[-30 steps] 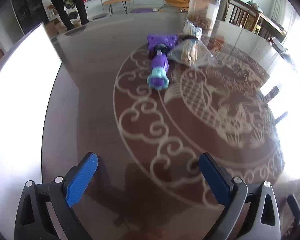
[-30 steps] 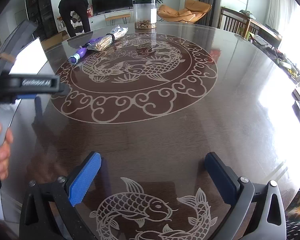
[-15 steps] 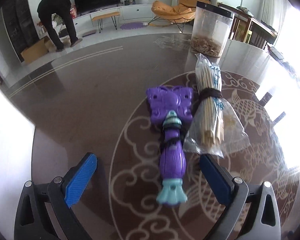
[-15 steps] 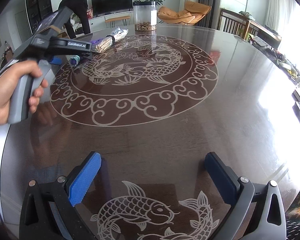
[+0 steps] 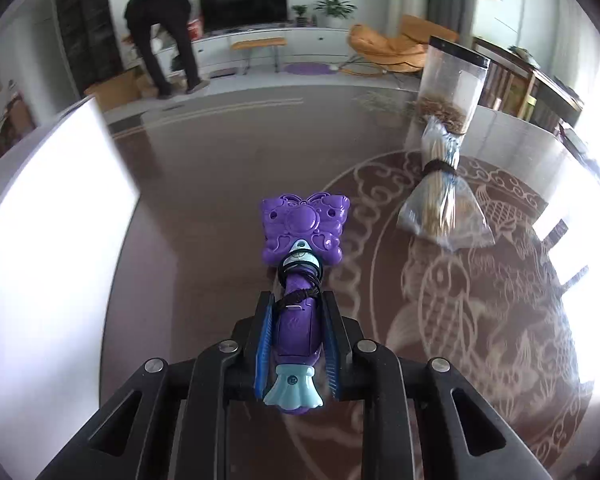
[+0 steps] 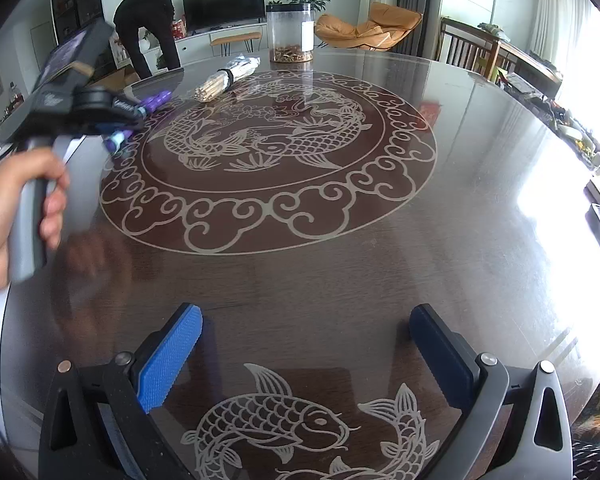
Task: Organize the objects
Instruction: 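Lower the left tool around the purple butterfly toy, then hold the left tool over the toy while the right tool grasps the bagged chopsticks, then close the left tool on the purple toy while the right tool lifts the chopsticks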
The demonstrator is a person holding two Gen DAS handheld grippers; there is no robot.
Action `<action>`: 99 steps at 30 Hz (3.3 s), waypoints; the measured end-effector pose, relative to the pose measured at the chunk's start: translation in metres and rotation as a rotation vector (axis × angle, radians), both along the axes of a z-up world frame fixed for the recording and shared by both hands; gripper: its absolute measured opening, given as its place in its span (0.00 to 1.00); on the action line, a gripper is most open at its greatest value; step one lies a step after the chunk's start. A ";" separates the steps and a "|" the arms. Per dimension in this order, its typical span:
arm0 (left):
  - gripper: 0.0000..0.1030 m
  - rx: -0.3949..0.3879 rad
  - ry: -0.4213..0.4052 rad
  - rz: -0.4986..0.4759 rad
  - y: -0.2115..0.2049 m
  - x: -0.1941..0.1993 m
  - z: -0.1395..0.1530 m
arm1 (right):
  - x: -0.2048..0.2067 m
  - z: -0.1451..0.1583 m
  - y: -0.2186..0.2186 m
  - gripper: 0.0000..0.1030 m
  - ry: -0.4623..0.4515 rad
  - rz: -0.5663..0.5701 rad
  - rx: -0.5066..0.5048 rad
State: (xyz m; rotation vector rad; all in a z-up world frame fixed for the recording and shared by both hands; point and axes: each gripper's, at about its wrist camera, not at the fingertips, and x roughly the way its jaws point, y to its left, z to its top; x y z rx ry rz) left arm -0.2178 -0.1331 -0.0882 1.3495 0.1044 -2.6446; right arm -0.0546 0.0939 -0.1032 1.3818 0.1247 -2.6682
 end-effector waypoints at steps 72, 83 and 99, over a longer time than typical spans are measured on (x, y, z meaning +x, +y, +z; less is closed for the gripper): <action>1.00 0.010 -0.034 -0.067 0.019 0.112 -0.011 | -0.114 0.010 -0.019 0.29 0.004 0.147 -0.007; 1.00 0.009 -0.034 -0.068 0.019 0.111 -0.011 | -0.001 0.018 0.022 0.30 -0.027 0.050 -0.136; 1.00 0.030 -0.144 -0.077 0.016 0.097 -0.011 | -0.003 0.006 0.005 0.99 -0.053 0.043 0.006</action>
